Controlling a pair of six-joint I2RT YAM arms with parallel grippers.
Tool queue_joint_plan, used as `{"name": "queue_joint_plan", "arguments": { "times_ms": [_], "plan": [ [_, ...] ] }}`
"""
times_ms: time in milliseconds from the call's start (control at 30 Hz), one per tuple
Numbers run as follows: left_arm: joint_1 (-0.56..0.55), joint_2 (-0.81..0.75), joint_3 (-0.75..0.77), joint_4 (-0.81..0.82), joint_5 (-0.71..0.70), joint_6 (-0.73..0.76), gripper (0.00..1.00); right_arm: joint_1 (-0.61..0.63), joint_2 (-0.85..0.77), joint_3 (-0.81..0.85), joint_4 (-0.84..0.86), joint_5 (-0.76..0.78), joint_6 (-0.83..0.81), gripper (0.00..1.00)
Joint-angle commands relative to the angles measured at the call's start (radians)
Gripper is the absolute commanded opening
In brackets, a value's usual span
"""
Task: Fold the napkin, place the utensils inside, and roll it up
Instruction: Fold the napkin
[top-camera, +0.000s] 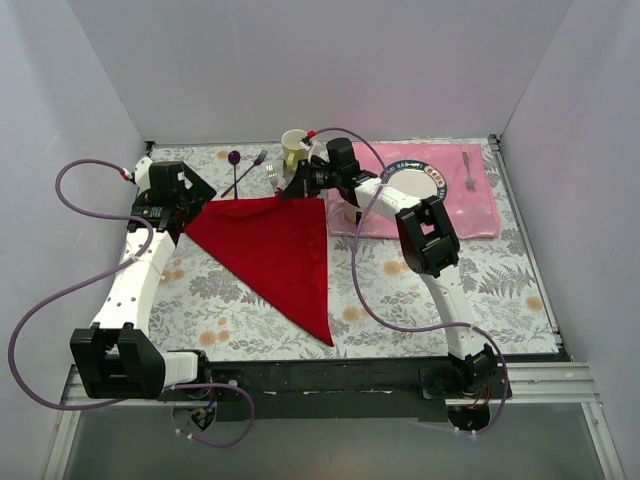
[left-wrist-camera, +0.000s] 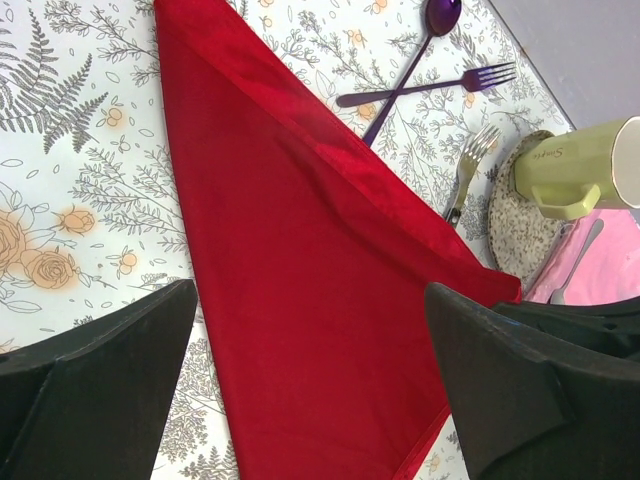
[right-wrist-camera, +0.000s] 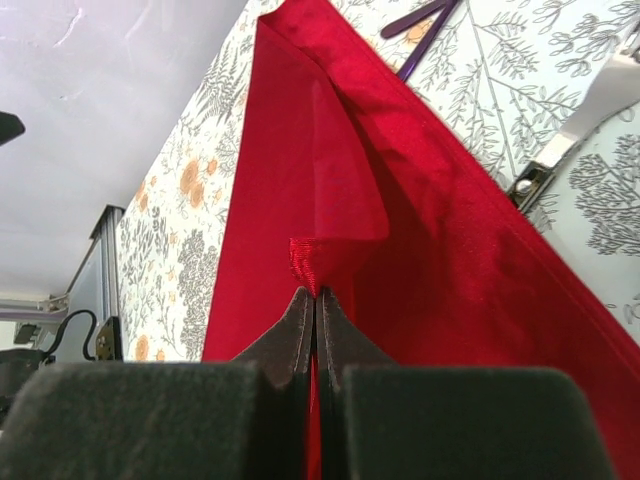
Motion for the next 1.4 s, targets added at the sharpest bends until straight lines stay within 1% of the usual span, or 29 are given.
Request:
{"name": "queue_joint_plan", "arguments": {
  "times_ms": [0,167,233,533,867,1100,1367],
  "plan": [
    [0.000,-0.007,-0.004,0.019,0.011,-0.001,0.98,-0.020,-0.039,-0.042,0.086,0.039,0.005,0.01],
    [0.000,-0.004,-0.005,0.020,0.018,-0.001,0.98,-0.028,-0.084,-0.150,0.166,0.105,0.022,0.01],
    [0.000,-0.005,-0.005,0.020,0.018,0.000,0.98,-0.029,-0.092,-0.167,0.188,0.117,0.025,0.01],
    [0.000,0.004,-0.022,0.022,0.046,-0.007,0.98,-0.032,-0.164,-0.309,0.278,0.263,0.037,0.01],
    [0.000,0.013,-0.022,0.028,0.060,-0.004,0.98,-0.044,-0.156,-0.308,0.278,0.298,0.042,0.01],
    [0.000,0.022,-0.021,0.032,0.069,-0.001,0.98,-0.046,-0.159,-0.328,0.309,0.328,0.071,0.01],
    [0.000,0.087,-0.007,0.038,0.122,-0.019,0.98,-0.044,-0.165,-0.348,0.297,0.360,0.060,0.01]
  ]
}}
